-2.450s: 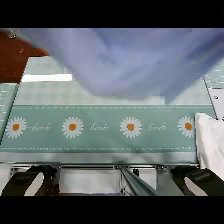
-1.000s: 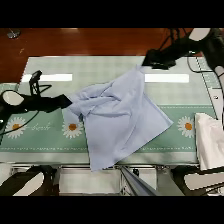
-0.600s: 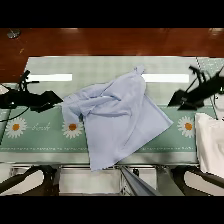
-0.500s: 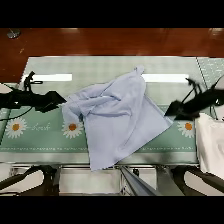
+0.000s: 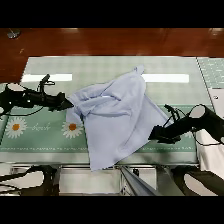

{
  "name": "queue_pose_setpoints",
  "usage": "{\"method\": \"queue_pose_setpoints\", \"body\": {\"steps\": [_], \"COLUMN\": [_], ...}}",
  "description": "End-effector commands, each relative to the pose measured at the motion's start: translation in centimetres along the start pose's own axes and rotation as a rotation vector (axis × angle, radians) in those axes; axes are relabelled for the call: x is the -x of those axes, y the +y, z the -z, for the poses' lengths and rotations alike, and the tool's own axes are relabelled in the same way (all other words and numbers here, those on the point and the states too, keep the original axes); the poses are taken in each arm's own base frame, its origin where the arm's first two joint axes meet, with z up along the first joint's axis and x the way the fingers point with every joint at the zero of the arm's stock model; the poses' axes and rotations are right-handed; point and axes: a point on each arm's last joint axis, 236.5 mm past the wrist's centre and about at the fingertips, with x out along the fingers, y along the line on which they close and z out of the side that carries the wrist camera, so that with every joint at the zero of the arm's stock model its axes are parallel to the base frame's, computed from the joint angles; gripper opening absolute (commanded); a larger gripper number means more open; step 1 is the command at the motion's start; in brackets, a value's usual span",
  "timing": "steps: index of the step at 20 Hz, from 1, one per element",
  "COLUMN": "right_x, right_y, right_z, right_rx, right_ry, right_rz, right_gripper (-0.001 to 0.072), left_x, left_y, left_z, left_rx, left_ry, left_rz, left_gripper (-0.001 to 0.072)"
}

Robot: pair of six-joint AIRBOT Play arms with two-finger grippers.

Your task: Fold the shirts.

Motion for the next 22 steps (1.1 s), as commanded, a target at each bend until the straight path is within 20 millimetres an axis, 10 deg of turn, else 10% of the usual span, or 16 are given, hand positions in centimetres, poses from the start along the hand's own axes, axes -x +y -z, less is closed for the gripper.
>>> {"method": "queue_pose_setpoints", "body": {"steps": [1, 6, 8, 11, 18, 22], "right_x": [-1.6, -1.0, -0.1, 4.4, 22.3, 22.3], "right_y": [2.7, 3.8, 4.5, 5.2, 4.6, 5.1], "right_z": [-2.6, -6.9, -8.1, -11.6, -26.4, -30.9], "right_rx": [-0.058, -0.075, -0.004, 0.078, 0.073, 0.053], "right_ry": [-0.071, -0.163, -0.191, -0.292, -0.668, -0.659], "right_rz": [-0.115, -0.142, -0.144, -0.128, -0.088, -0.118], "right_gripper": [0.0614, 0.0586, 0.004, 0.0019, 0.0019, 0.0035], "left_x": [-0.2, -0.6, -0.7, -0.3, -0.9, -2.9], "left_y": [-0.2, -0.4, -0.3, -0.2, -2.4, -3.7], "left_z": [0.0, -0.2, -0.5, -1.0, -1.5, -1.6], "left_rx": [-0.005, -0.022, -0.025, -0.029, -0.07, -0.124], "left_ry": [0.005, -0.006, -0.019, -0.032, -0.049, -0.058], "left_rz": [0.01, -0.001, -0.009, -0.01, 0.012, -0.012], "left_gripper": [0.0019, 0.0019, 0.0018, 0.0019, 0.0018, 0.0019]}}
